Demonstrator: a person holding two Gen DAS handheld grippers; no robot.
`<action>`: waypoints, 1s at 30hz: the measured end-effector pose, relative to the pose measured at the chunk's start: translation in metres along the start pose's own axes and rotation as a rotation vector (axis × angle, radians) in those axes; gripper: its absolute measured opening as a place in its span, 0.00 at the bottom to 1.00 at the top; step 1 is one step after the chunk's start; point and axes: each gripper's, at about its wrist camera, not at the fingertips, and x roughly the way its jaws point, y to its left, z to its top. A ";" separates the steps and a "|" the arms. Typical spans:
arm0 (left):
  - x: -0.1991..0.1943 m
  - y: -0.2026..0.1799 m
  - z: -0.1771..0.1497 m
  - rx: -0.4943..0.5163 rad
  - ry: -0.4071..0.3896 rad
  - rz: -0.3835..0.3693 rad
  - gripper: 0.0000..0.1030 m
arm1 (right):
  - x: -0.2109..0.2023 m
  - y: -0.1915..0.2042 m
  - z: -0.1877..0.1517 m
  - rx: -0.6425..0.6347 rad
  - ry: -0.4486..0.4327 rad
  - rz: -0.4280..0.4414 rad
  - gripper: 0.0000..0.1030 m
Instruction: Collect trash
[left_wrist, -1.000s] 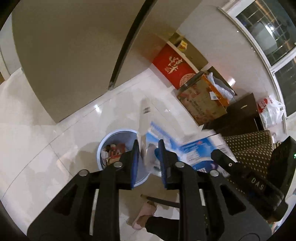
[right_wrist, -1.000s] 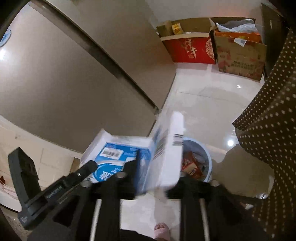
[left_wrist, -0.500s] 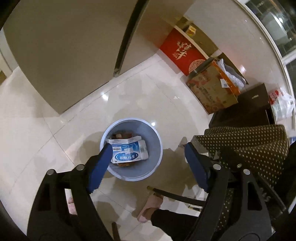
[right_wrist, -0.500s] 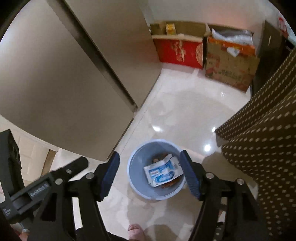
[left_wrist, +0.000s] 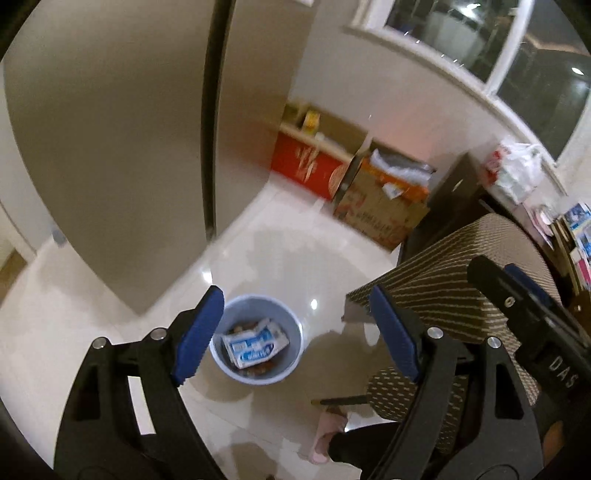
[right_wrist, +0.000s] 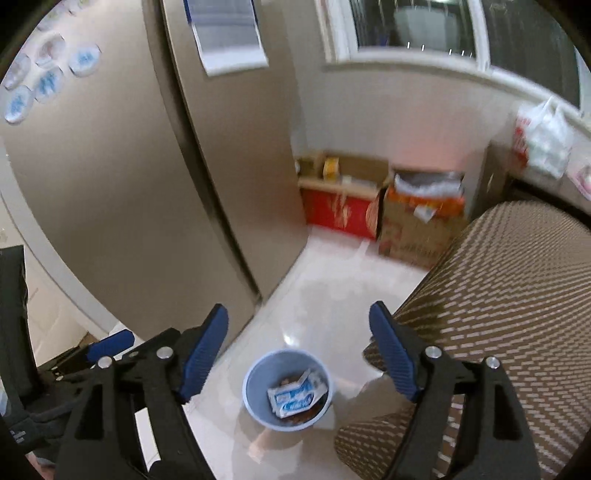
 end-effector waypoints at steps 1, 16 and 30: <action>-0.017 -0.007 0.001 0.019 -0.031 0.000 0.78 | -0.016 -0.002 0.003 -0.008 -0.027 -0.008 0.78; -0.204 -0.073 -0.034 0.215 -0.391 -0.032 0.88 | -0.228 -0.022 -0.027 -0.021 -0.394 -0.117 0.88; -0.291 -0.091 -0.073 0.266 -0.579 -0.068 0.91 | -0.305 -0.011 -0.071 -0.053 -0.552 -0.177 0.92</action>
